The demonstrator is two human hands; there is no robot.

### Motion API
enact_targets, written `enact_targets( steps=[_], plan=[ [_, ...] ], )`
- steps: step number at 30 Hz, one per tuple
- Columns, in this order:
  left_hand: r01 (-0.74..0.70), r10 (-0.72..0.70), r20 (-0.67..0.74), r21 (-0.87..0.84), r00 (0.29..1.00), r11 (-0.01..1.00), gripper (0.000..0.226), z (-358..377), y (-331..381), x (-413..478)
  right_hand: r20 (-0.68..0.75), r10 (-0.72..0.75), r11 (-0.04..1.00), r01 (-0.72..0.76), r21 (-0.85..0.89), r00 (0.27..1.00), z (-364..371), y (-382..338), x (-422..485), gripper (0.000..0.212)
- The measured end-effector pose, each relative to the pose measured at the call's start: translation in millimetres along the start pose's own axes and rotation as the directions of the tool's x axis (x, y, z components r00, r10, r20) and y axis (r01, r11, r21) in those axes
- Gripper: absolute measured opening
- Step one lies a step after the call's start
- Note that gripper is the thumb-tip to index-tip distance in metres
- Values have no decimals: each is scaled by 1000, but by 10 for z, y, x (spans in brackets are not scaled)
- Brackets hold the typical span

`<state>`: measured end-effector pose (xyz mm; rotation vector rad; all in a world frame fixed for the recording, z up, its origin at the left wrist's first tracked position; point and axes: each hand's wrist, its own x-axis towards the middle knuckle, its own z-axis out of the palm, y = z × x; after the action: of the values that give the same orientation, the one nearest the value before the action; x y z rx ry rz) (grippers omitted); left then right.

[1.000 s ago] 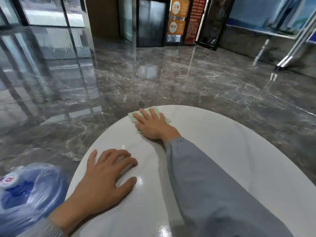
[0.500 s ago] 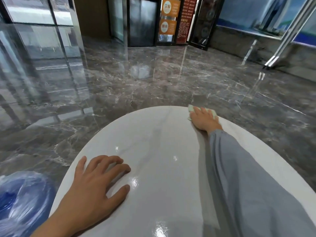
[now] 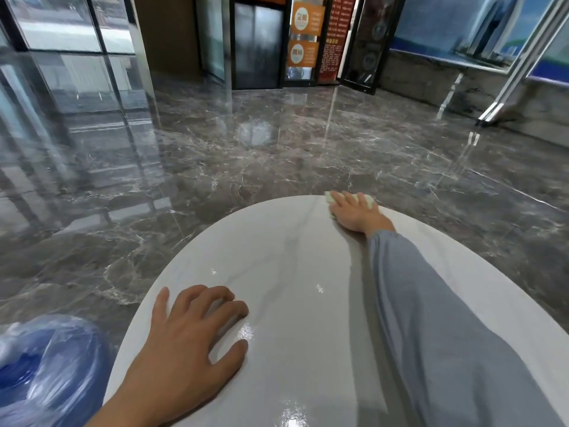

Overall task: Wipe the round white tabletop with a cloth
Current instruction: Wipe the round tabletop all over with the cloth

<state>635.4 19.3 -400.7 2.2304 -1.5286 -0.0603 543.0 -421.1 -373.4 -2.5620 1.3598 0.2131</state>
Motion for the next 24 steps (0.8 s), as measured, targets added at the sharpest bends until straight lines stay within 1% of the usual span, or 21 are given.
enact_targets(
  steps=[2, 3, 6, 9, 10, 11, 12, 13, 14, 15, 17, 19, 21, 24],
  plan=[
    [6, -6, 4, -6, 1000, 1000, 39, -8, -1, 7, 17, -173, 984, 173, -33, 985, 103, -608, 8, 57],
    [8, -8, 3, -8, 1000, 1000, 39, -16, 2, 11, 26, -269, 961, 270, -59, 963, 163, -919, -30, 56],
    [0, 0, 12, 10, 1000, 1000, 39, -25, 5, 10, 96, -523, 840, 531, -111, 847, 363, -1744, -322, 55],
    [19, -20, 60, 4, 998, 1000, 46, -52, 18, 17, 180, -666, 715, 688, -123, 724, 549, -2134, -688, 55],
    [30, -30, 73, -1, 997, 1000, 49, -66, 15, 17, 190, -689, 693, 713, -107, 699, 569, -2161, -757, 54],
    [34, -34, 80, -1, 996, 999, 51, -78, 14, 15, 183, -699, 689, 719, -86, 692, 567, -2144, -796, 54],
    [31, -31, 81, -1, 996, 1000, 52, -92, 24, 16, 162, -695, 701, 710, -67, 701, 538, -2091, -820, 54],
    [30, -30, 75, 0, 997, 1000, 51, -102, 37, 15, 135, -674, 727, 685, -53, 726, 495, -2024, -816, 54],
    [27, -27, 68, 1, 997, 1000, 50, -107, 53, 16, 107, -631, 770, 637, -38, 768, 447, -1932, -789, 54],
    [23, -23, 62, 2, 998, 1000, 49, -109, 61, 16, 81, -562, 824, 566, -25, 823, 395, -1816, -736, 54],
    [10, -10, 64, 8, 998, 1000, 47, -112, 44, 11, 42, -374, 927, 374, 9, 926, 282, -1489, -618, 55],
    [2, -2, 57, -1, 998, 1000, 46, -95, 21, 4, 25, -176, 982, 174, 76, 984, 148, -1016, -557, 57],
    [-6, 5, 38, 13, 999, 1000, 46, -75, 3, 4, 18, -12, 992, 10, 126, 1000, 48, -473, -555, 58],
    [-27, 26, 31, 28, 999, 999, 46, -60, 0, 18, -14, 186, 970, -182, 160, 982, -27, 328, -708, 59]
  ],
)
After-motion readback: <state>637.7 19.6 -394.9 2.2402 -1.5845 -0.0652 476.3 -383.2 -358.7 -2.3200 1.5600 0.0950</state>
